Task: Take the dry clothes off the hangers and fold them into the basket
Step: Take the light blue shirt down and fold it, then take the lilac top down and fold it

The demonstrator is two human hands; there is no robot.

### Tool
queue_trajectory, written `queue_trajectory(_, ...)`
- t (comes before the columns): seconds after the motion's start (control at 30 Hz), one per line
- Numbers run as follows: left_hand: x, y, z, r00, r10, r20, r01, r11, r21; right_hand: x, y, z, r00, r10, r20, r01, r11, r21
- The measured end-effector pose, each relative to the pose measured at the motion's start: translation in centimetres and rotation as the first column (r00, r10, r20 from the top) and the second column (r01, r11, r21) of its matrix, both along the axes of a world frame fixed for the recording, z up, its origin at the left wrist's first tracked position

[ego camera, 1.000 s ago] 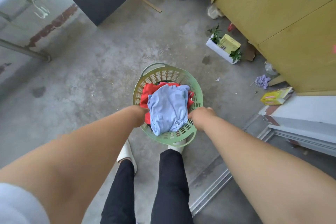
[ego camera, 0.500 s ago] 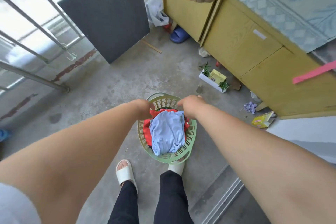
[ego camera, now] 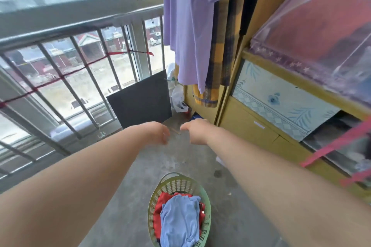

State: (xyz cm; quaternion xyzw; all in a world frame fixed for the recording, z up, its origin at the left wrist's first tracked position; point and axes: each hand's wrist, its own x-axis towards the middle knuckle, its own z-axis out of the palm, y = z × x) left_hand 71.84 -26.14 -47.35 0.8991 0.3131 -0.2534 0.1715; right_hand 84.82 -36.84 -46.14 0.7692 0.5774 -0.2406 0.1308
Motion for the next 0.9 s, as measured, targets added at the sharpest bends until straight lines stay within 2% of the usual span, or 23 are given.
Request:
queue_trajectory(0.23, -0.9, 0.0, 11.1, 0.989, -0.029, 0.142, 0.017, 0.996, 0.086, 0.0, 2.0, 8.3, 1.000, 0.000, -0.019, 0.005, 0.973, 0.231)
queue_trajectory(0.37, -1.4, 1.7, 16.9, 0.970, -0.075, 0.232, 0.029, 0.980, 0.196, -0.3, 3.3, 14.4, 0.999, -0.028, -0.041, 0.041, 0.927, 0.372)
queue_trajectory(0.5, -1.7, 4.7, 22.3, 0.913, -0.098, 0.396, -0.027, 0.954, 0.299, -0.9, 5.0, 21.5, 0.991, 0.002, 0.134, -0.069, 0.864, 0.498)
queue_trajectory(0.57, -1.7, 6.5, 25.5, 0.852, -0.101, 0.513, -0.078, 0.945, 0.317, -0.8, 5.8, 25.5, 0.976, -0.039, 0.215, -0.093, 0.814, 0.573)
queue_trajectory(0.63, -1.5, 7.8, 28.5, 0.788, -0.099, 0.608, -0.107, 0.950, 0.293, -0.9, 6.1, 29.3, 0.970, -0.096, 0.221, -0.077, 0.746, 0.662)
queue_trajectory(0.83, -0.2, 9.6, 35.4, 0.625, -0.212, 0.751, -0.150, 0.912, 0.382, 0.1, 6.9, 36.9, 0.944, -0.244, 0.223, -0.077, 0.493, 0.866)
queue_trajectory(0.9, 0.4, 9.6, 36.6, 0.603, -0.258, 0.755, -0.125, 0.904, 0.409, 0.8, 7.0, 38.5, 0.923, -0.296, 0.246, -0.099, 0.435, 0.895)
